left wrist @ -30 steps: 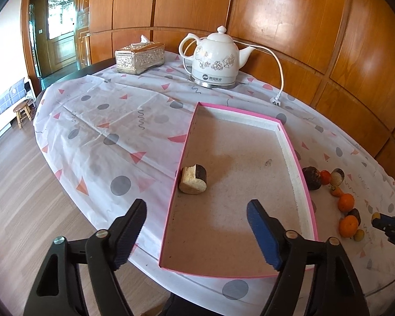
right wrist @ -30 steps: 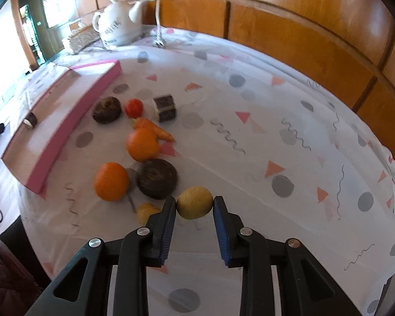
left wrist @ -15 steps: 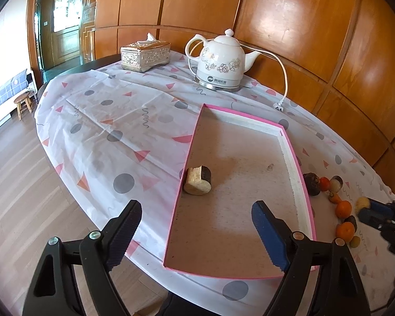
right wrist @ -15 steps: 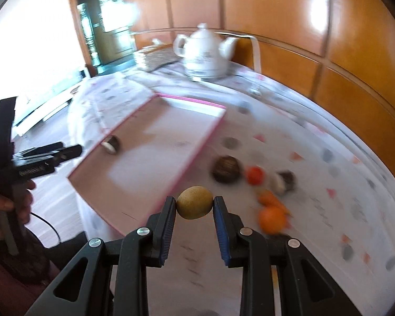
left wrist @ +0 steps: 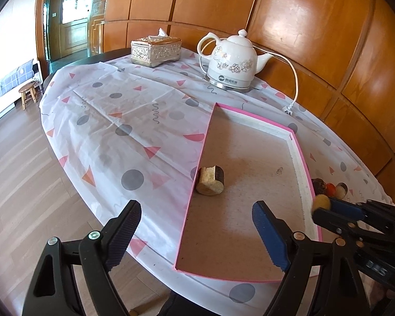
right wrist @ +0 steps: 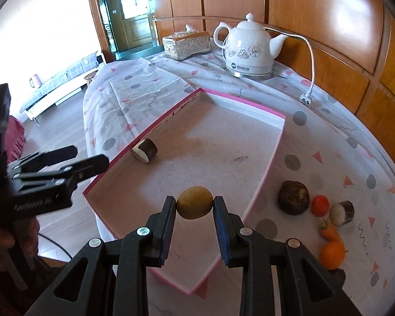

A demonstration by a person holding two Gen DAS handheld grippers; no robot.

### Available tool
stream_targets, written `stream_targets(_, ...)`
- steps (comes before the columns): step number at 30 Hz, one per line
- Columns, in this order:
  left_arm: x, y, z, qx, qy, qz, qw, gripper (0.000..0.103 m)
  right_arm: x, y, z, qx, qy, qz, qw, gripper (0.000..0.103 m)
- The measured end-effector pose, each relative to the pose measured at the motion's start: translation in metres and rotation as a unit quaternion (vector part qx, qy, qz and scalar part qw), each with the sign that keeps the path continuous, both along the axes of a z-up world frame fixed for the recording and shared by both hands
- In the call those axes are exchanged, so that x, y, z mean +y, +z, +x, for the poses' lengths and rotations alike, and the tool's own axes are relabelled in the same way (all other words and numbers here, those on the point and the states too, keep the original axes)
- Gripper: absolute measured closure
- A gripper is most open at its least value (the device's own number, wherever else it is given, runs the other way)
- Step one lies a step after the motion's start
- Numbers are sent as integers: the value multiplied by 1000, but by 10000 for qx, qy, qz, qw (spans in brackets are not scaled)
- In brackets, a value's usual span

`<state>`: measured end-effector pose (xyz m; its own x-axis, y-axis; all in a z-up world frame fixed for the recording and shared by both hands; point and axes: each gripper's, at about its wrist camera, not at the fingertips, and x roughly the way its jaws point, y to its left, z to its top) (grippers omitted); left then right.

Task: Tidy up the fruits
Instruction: 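Carry the yellow potato into the pink tray and open the right gripper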

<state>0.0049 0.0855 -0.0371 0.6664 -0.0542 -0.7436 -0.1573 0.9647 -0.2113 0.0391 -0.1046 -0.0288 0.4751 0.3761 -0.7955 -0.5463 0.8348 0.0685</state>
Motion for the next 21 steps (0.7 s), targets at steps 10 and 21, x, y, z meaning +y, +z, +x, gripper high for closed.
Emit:
stream_targets(10,6,-6,3,100,64,-114,9999,16,20,-16,28,138,-379,-108,9991,73)
stream_targets(21,6,-8,3,129,69,-74,9999,16,8,-10,21,-19,-975,-11,9952,54)
